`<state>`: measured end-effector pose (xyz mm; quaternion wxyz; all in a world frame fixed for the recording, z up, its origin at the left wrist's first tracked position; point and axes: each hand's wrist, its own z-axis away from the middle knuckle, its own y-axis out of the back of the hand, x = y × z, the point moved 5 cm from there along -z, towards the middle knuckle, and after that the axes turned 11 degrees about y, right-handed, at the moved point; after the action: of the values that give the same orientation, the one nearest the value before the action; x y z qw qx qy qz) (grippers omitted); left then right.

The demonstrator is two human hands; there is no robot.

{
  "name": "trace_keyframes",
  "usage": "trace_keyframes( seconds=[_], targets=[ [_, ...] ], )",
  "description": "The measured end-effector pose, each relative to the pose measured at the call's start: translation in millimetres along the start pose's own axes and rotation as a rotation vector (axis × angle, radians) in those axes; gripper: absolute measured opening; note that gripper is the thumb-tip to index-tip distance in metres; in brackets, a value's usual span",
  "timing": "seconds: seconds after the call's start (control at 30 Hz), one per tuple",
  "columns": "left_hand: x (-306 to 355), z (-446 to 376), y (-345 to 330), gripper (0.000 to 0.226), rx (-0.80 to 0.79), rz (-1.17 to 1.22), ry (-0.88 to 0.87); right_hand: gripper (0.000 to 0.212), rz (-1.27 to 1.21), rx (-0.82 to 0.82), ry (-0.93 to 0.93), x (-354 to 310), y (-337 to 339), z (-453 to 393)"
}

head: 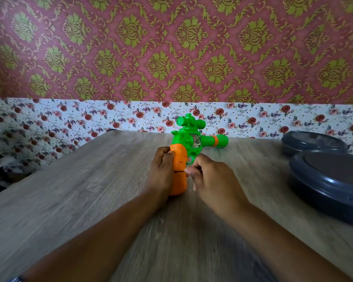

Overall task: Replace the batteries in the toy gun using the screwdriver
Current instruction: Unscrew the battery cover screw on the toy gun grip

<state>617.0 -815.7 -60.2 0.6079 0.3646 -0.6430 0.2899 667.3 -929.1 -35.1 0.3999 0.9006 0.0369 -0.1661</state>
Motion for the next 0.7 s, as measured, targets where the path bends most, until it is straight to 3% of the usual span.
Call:
trace_keyframes(
  seconds=[0.47, 0.6, 0.7],
  targets=[
    [-1.3, -2.0, 1.4, 0.020, 0.002, -0.006, -0.012, 0.011, -0.257, 0.101, -0.010, 4.7, 0.0, -0.1],
    [0.5, -1.9, 0.4, 0.018, 0.001, 0.013, -0.006, 0.042, 0.058, -0.005, -0.121, 11.4, 1.4, 2.4],
    [-2.1, -3.9, -1.0, 0.016, -0.002, 0.011, 0.007, 0.051, 0.049, -0.039, -0.182, 14.0, 1.6, 2.8]
  ],
)
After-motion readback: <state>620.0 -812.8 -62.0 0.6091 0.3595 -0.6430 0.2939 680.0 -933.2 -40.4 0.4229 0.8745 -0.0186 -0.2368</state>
